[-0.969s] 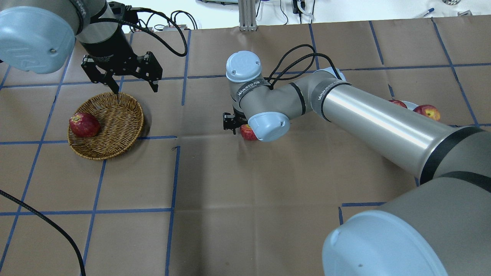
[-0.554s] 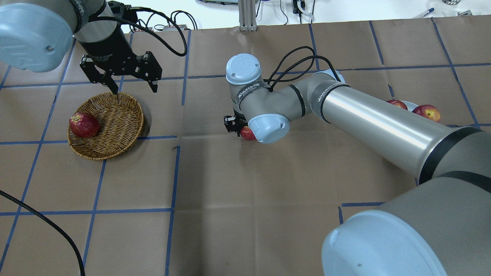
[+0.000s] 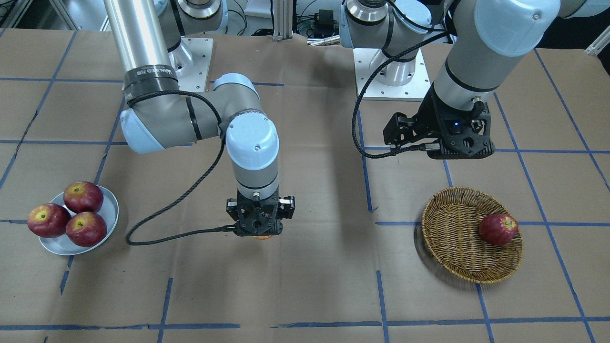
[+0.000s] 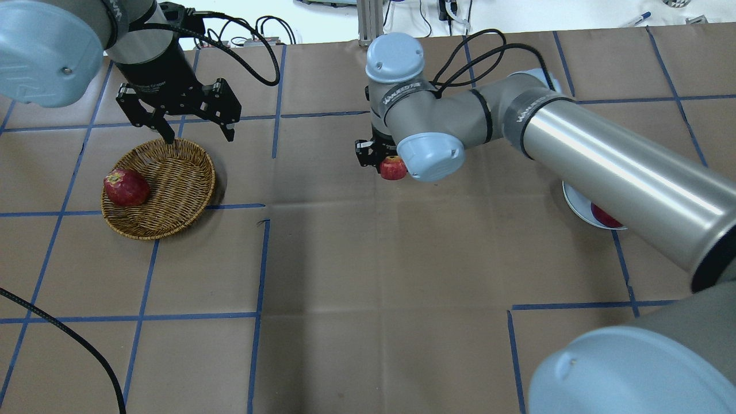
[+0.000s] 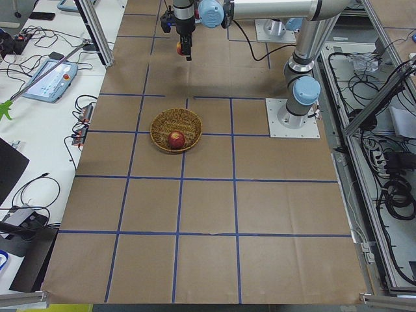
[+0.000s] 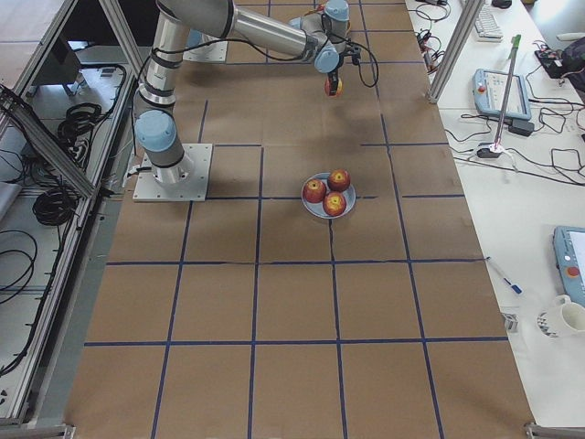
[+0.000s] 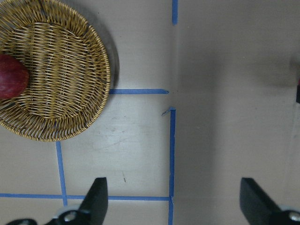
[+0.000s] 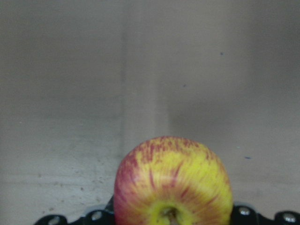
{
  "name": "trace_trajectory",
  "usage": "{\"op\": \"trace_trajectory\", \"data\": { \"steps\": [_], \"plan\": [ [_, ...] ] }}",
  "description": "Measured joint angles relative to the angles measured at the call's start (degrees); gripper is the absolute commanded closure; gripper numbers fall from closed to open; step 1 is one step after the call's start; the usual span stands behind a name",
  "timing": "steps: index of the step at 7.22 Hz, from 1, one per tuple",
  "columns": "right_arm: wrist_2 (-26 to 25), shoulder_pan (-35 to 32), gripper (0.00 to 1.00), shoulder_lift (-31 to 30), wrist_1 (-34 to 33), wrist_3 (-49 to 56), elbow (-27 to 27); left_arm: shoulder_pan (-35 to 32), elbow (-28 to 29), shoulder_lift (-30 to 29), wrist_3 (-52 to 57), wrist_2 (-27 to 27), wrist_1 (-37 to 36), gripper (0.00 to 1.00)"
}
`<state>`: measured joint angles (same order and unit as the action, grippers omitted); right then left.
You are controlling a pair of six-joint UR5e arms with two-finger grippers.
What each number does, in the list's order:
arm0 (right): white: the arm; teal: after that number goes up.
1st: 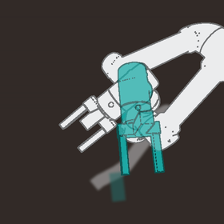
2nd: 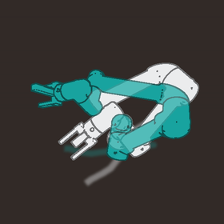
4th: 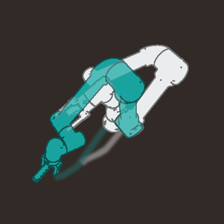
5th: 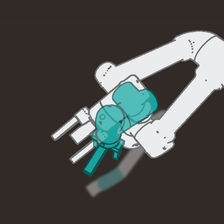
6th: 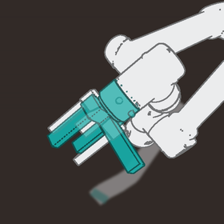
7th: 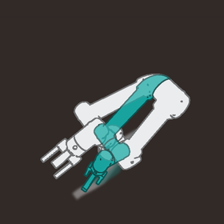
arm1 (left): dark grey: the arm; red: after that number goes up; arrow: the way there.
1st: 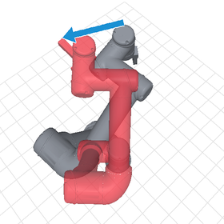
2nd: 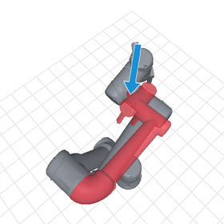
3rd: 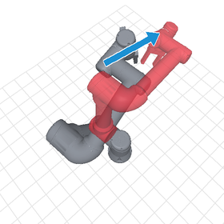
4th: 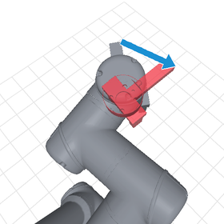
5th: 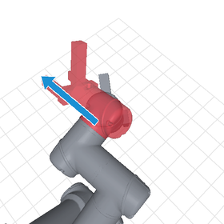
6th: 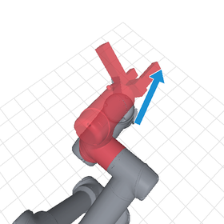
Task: Transfer apple from basket to plate
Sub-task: 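Grasp the yellow-red apple with the right gripper and carry it to the plate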
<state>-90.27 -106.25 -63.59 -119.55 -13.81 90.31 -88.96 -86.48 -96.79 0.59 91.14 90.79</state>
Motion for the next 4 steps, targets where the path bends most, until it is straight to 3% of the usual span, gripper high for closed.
{"op": "trace_trajectory", "data": {
  "steps": [2,4],
  "plan": [
    [0.17,9.85,0.56,-7.84,4.59,12.82,3.98,-0.06,-0.52,0.19,-0.20,0.00,0.20,0.01],
    [0.46,23.05,0.56,-14.66,4.98,30.82,10.81,-0.17,-0.54,0.23,-0.29,0.00,0.28,0.01]
  ]
}}
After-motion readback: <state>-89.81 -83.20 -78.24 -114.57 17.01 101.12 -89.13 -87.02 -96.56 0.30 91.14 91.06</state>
